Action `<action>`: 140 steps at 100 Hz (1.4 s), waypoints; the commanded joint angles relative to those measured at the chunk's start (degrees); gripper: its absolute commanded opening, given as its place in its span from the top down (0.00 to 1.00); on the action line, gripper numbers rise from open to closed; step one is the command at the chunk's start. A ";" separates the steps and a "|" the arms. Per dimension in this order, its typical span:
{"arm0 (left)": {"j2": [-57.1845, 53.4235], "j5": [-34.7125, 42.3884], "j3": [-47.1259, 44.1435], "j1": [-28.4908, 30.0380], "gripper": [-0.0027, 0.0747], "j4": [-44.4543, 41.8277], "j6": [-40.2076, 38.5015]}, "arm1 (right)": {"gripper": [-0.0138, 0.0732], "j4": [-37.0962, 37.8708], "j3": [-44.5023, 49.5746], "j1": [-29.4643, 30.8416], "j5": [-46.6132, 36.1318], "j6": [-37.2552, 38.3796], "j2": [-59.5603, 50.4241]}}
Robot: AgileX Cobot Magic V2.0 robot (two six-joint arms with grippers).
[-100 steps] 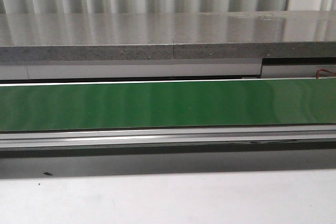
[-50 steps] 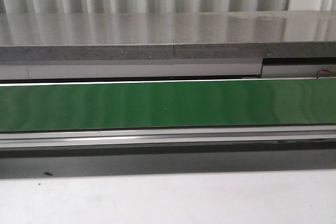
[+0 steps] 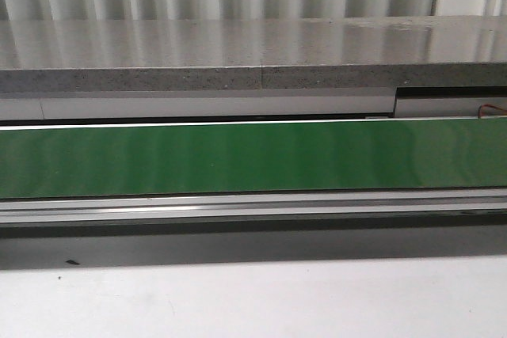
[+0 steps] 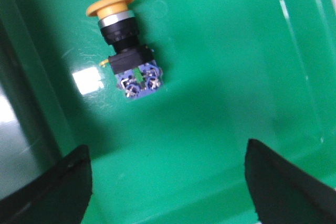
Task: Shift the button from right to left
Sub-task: 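Lower the right gripper and close it on the push button's blue base, then carry the button onto the conveyor belt end and open the right gripper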
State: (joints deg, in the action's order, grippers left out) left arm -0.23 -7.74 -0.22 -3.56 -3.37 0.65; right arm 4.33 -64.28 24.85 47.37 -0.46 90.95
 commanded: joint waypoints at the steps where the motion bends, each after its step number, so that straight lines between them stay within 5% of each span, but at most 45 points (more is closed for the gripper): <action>1: -1.80 4.56 -2.15 0.19 0.99 0.00 -0.65 | 0.16 1.07 -3.57 0.32 -1.23 -2.39 1.55; 77: -1.80 4.56 -2.15 0.19 0.99 0.00 -0.65 | 0.16 -2.41 -12.68 0.01 -1.39 -11.71 19.66; 86: -1.80 4.56 -2.15 0.19 0.99 0.00 -0.65 | 0.24 -2.49 -12.68 0.01 -1.96 -12.07 20.04; 106: -1.80 4.56 -2.15 0.19 0.99 0.00 -0.65 | 0.61 -2.49 -12.68 0.01 -2.65 -12.07 20.04; 140: -1.80 4.56 -2.15 0.19 0.99 0.00 -0.65 | 0.63 -2.66 -12.68 -2.64 1.06 -10.35 11.58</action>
State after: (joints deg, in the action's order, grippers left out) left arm -0.23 -7.74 -0.22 -3.56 -3.37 0.65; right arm 1.33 -75.36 23.31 47.58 -11.77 109.70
